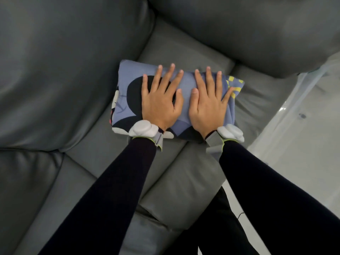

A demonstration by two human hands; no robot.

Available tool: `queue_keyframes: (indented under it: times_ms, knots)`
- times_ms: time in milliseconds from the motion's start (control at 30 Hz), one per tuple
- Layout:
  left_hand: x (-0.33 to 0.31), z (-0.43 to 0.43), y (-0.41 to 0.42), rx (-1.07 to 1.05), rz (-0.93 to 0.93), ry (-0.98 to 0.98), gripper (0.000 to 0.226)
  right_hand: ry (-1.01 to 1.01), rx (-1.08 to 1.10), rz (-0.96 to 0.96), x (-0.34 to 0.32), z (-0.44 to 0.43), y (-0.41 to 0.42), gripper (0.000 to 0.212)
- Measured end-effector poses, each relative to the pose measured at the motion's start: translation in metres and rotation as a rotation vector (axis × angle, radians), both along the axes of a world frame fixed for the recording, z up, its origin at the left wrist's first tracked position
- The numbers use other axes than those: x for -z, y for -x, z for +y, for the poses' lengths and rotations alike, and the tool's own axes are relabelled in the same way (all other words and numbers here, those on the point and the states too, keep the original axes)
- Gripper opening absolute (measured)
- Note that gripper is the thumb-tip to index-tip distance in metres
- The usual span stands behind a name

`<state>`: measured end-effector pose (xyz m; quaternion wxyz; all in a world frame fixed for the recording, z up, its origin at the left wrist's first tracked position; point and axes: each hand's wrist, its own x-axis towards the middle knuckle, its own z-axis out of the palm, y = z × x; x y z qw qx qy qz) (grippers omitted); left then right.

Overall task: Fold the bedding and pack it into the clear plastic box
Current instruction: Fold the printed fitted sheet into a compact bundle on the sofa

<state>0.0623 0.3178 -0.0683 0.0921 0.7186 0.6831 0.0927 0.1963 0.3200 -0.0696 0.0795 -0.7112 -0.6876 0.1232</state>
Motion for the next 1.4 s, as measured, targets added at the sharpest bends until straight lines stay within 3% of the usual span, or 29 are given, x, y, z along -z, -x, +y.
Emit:
queue_keyframes:
  times_ms: [233,333,400,467,567,633,700,800,933,1000,1100,1233,1400]
  knots:
    - [0.026,0.060,0.006,-0.066,-0.065,0.157,0.046,0.082,0.014,0.025,0.015,0.047,0.007,0.048]
    - [0.020,0.078,0.010,-0.090,-0.110,0.242,0.051,0.188,-0.051,0.106,0.005,0.061,0.003,0.047]
    - [0.006,0.082,0.015,-0.074,-0.206,0.218,0.052,0.146,-0.029,0.194,-0.008,0.060,-0.002,0.046]
    - [-0.009,0.067,0.026,-0.121,-0.271,0.065,0.040,-0.020,0.117,0.287,-0.020,0.047,-0.006,0.041]
    - [-0.027,0.023,0.047,-0.327,-0.132,-0.054,0.030,-0.146,0.558,0.367,-0.032,0.021,-0.018,0.031]
    - [-0.032,0.005,0.043,-0.303,-0.089,-0.030,0.033,0.003,0.909,0.556,-0.033,0.021,-0.031,0.030]
    - [-0.033,0.002,0.021,-0.138,-0.085,0.009,0.039,0.219,1.160,0.764,-0.034,0.026,-0.041,0.039]
    - [-0.031,0.008,-0.027,-0.027,-0.101,0.074,0.053,0.410,1.017,0.684,-0.039,0.026,-0.048,0.059]
    - [-0.013,-0.002,-0.038,-0.026,-0.010,0.035,0.059,0.009,0.576,0.431,-0.046,0.037,-0.062,0.043]
    - [-0.009,-0.004,-0.032,-0.016,0.006,0.004,0.060,0.029,0.486,0.413,-0.040,0.045,-0.072,0.046]
    - [-0.008,-0.003,-0.034,-0.007,0.017,-0.005,0.060,0.288,0.588,0.478,-0.029,0.047,-0.084,0.049]
    - [-0.009,0.001,-0.034,-0.037,-0.019,0.026,0.059,0.283,0.828,0.646,-0.045,0.022,-0.073,0.049]
    - [-0.006,0.000,-0.036,-0.041,-0.006,0.045,0.060,0.344,0.773,0.677,-0.063,-0.062,-0.052,0.046]
